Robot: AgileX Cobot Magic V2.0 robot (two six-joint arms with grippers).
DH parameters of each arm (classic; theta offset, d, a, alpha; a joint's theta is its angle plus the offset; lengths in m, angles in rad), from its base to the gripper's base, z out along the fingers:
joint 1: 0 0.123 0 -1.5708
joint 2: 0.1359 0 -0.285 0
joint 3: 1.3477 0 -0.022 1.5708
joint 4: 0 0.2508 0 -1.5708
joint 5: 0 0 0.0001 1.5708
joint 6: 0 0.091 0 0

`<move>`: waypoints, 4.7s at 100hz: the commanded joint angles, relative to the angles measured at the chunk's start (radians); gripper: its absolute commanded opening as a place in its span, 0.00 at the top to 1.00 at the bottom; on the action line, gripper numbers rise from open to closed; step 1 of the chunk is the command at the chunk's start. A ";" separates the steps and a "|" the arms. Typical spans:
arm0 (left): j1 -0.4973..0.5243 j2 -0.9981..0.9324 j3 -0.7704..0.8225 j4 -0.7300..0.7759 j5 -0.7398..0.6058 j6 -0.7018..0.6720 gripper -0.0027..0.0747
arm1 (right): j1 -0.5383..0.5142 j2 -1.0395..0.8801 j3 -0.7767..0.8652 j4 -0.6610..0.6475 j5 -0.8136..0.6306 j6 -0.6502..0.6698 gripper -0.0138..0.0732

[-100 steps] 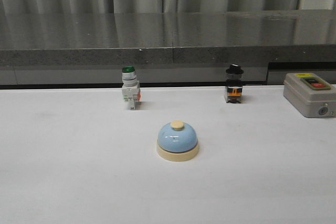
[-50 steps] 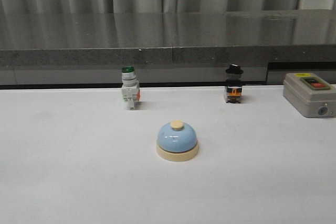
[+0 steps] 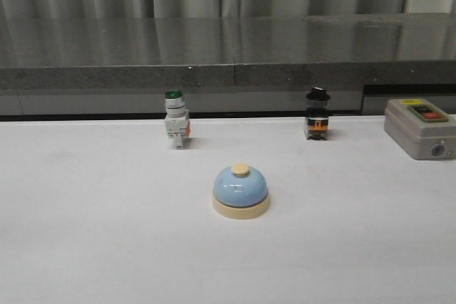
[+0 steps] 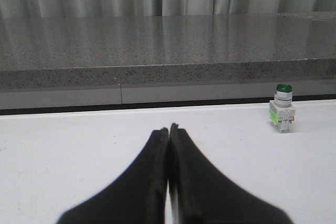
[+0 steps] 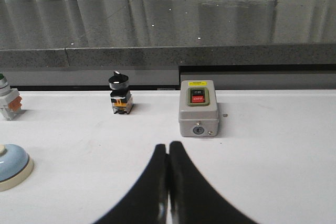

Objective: Place and press bell with both arms

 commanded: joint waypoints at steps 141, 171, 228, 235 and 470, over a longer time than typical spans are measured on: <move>0.004 -0.029 0.042 0.002 -0.088 -0.009 0.99 | -0.002 0.074 -0.134 0.019 -0.035 -0.002 0.91; 0.004 -0.029 0.042 0.002 -0.088 -0.009 0.99 | -0.002 0.512 -0.557 0.024 0.364 -0.003 0.91; 0.004 -0.029 0.042 0.002 -0.088 -0.009 0.99 | 0.066 1.120 -0.938 0.066 0.479 -0.004 0.91; 0.004 -0.029 0.042 0.002 -0.088 -0.009 0.99 | 0.117 1.176 -0.960 0.066 0.472 -0.004 0.91; 0.004 -0.029 0.042 0.002 -0.088 -0.009 0.99 | 0.344 1.220 -1.042 0.018 0.399 -0.002 0.91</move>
